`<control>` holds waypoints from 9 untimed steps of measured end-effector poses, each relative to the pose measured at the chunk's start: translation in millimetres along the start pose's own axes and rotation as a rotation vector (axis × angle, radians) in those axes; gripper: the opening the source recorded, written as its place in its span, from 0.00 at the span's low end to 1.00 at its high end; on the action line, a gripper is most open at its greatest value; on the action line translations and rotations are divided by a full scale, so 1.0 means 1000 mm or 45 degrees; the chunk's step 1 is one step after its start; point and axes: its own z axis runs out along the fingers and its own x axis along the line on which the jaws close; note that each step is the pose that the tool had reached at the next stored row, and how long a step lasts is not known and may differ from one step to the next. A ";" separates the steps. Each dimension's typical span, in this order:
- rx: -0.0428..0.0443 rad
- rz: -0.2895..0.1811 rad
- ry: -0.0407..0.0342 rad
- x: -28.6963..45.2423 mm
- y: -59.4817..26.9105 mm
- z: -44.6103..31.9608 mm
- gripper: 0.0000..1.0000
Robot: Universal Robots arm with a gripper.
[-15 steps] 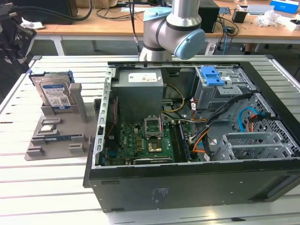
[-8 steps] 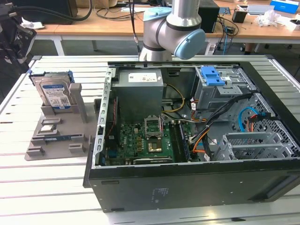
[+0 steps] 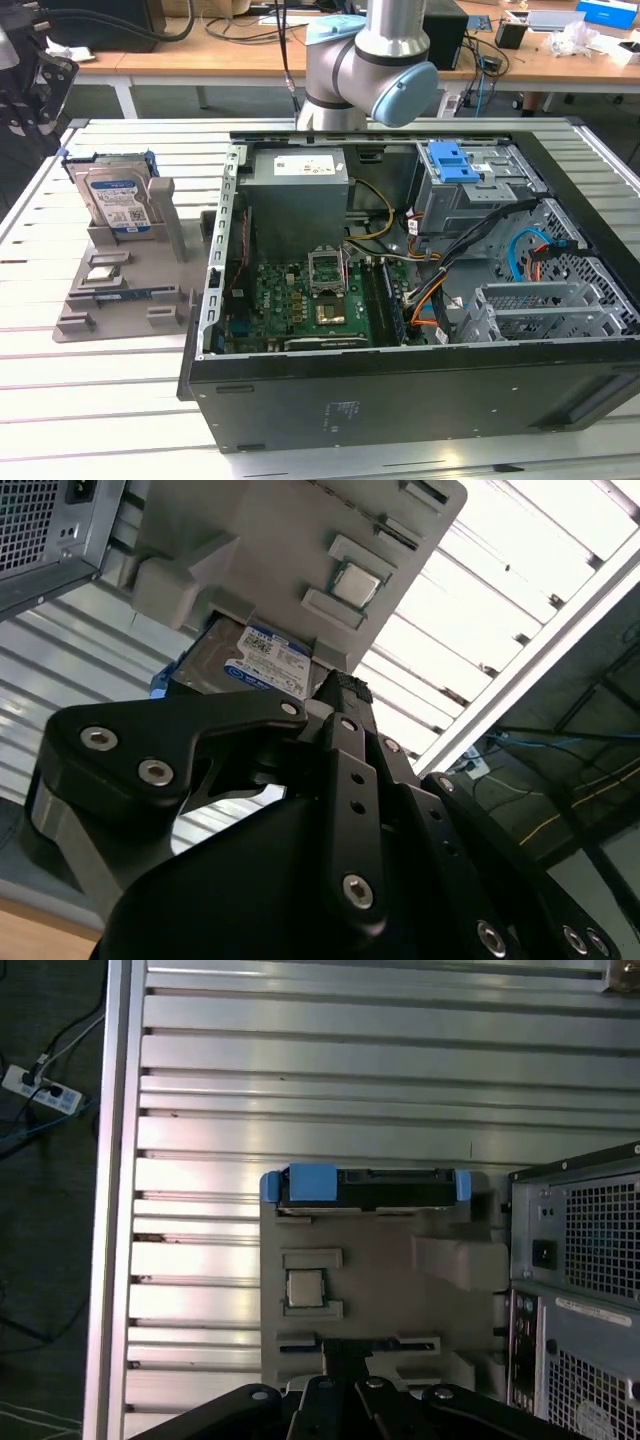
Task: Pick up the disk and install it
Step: 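Pick up the disk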
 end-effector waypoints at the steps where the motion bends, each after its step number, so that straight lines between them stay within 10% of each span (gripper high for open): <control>1: 0.000 -0.021 0.0009 0.0000 0.0000 0.0000 0.10; 9: -0.005 -0.220 0.0098 0.0000 0.0000 0.0000 0.10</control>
